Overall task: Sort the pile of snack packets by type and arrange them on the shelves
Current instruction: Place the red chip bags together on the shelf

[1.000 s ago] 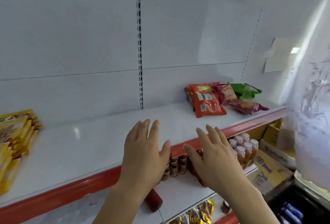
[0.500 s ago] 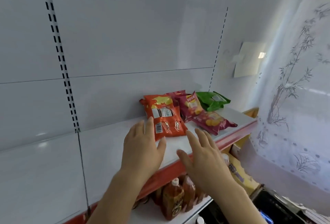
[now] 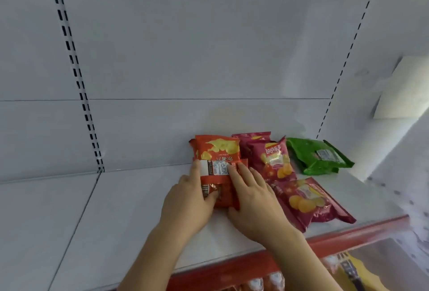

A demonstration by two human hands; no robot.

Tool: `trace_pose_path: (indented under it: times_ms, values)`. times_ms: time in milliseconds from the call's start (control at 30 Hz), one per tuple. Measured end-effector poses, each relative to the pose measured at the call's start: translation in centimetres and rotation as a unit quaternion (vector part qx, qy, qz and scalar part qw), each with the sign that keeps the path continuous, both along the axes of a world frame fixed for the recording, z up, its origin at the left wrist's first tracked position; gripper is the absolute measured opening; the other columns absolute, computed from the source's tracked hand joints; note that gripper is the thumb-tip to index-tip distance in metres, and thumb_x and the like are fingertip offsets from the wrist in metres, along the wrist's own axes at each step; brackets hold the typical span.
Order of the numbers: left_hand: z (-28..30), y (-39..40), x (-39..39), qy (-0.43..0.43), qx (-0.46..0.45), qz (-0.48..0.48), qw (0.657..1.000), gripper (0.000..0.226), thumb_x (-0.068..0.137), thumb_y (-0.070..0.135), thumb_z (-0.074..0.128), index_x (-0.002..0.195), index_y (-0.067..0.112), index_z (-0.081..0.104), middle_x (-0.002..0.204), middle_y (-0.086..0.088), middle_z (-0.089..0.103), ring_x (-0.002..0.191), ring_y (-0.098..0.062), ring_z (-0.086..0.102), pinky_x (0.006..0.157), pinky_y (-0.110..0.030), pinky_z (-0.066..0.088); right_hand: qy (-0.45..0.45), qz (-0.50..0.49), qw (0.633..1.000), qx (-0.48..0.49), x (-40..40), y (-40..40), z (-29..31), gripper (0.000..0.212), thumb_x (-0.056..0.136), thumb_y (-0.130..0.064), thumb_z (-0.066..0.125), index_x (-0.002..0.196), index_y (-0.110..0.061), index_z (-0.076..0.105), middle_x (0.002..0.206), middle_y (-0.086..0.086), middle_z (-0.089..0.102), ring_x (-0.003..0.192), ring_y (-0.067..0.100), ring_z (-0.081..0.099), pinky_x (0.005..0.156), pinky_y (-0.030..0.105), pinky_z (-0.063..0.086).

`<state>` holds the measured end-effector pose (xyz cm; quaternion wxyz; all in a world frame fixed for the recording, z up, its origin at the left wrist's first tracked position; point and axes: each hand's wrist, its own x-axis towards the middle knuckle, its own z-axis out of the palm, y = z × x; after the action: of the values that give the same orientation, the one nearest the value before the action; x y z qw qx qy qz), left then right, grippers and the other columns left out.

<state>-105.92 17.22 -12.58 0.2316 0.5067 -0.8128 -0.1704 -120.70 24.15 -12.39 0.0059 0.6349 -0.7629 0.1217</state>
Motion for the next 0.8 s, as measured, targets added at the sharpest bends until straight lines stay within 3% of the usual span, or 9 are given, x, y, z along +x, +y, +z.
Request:
trace_pose_path:
  times_ms: [133,233,300,367,467,567,633,700,800]
  values:
    - [1.0,1.0,-1.1,0.116,0.022,0.042,0.992,0.076,0.097,0.043,0.065,0.158,0.034,0.021,0.142,0.004,0.059,0.123,-0.019,0.062,0.098,-0.031,0.053,-0.013,0.050,0.998,-0.032,-1.5,-0.5,-0.2,0.074,0.098,-0.038,0.049,0.158,-0.035,0.005,0.166,-0.004,0.013,0.141,0.030,0.035,0.111,0.041,0.040]
    - [1.2,2.0,-2.0,0.239,0.056,0.057,0.968,0.070,0.095,0.040,0.070,0.153,0.039,0.030,0.130,0.009,0.064,0.114,-0.012,0.065,0.093,-0.028,0.056,-0.019,0.046,0.990,-0.129,-2.1,-0.3,-0.6,0.062,0.097,-0.036,0.056,0.154,-0.031,0.031,0.154,-0.003,0.040,0.120,0.028,0.055,0.088,0.036,0.054]
    - [1.2,2.6,-2.1,0.360,0.090,0.076,0.926,0.070,0.090,0.042,0.076,0.148,0.041,0.036,0.120,0.012,0.070,0.107,-0.006,0.069,0.094,-0.029,0.057,-0.031,0.033,0.977,-0.209,-2.2,0.2,-0.8,0.056,0.089,-0.033,0.068,0.143,-0.025,0.052,0.137,0.000,0.058,0.105,0.027,0.061,0.070,0.034,0.056]
    - [1.2,3.0,-1.9,0.482,0.138,0.064,0.863,0.076,0.082,0.046,0.082,0.146,0.038,0.042,0.115,0.012,0.075,0.108,-0.006,0.071,0.100,-0.035,0.055,-0.057,0.019,0.961,-0.270,-2.2,0.4,-0.9,0.053,0.085,-0.032,0.072,0.135,-0.020,0.060,0.125,0.002,0.063,0.098,0.027,0.062,0.062,0.032,0.055]
    - [1.2,4.2,-2.5,0.587,0.205,0.015,0.783,0.069,0.078,0.037,0.084,0.138,0.021,0.055,0.121,0.002,0.075,0.115,-0.017,0.071,0.106,-0.043,0.053,-0.089,0.026,0.946,-0.312,-1.4,0.7,-0.8,0.051,0.084,-0.033,0.073,0.131,-0.017,0.062,0.119,0.003,0.061,0.096,0.026,0.062,0.062,0.032,0.053]
    - [1.3,5.1,-3.3,0.650,0.209,-0.007,0.731,0.054,0.081,0.025,0.083,0.130,0.014,0.063,0.122,-0.008,0.075,0.115,-0.027,0.071,0.094,-0.038,0.059,-0.125,0.065,0.936,-0.324,0.5,0.8,-0.8,0.051,0.087,-0.032,0.071,0.133,-0.016,0.059,0.120,0.003,0.057,0.097,0.025,0.062,0.069,0.033,0.054]
    - [1.5,5.1,-3.2,0.691,0.194,0.017,0.696,0.047,0.084,0.021,0.077,0.129,0.012,0.065,0.120,-0.010,0.075,0.111,-0.030,0.073,0.090,-0.043,0.061,-0.138,0.112,0.930,-0.321,1.8,0.9,-0.9,0.052,0.089,-0.035,0.065,0.137,-0.015,0.057,0.123,0.003,0.055,0.100,0.023,0.061,0.075,0.033,0.055]
    - [1.7,4.6,-2.7,0.687,0.179,0.049,0.702,0.042,0.086,0.023,0.075,0.126,0.015,0.068,0.118,-0.008,0.076,0.108,-0.030,0.074,0.091,-0.051,0.060,-0.147,0.147,0.928,-0.309,2.4,0.9,-0.9,0.054,0.091,-0.043,0.056,0.139,-0.018,0.056,0.123,-0.001,0.054,0.104,0.018,0.057,0.080,0.030,0.053]
    - [1.3,3.1,-0.8,0.633,0.136,0.112,0.754,0.032,0.088,0.029,0.076,0.119,0.022,0.072,0.110,-0.001,0.079,0.102,-0.024,0.076,0.095,-0.054,0.058,-0.163,0.104,0.934,-0.300,1.5,-0.3,-0.9,0.050,0.096,-0.044,0.043,0.139,-0.022,0.055,0.128,-0.004,0.056,0.113,0.017,0.052,0.090,0.032,0.048]
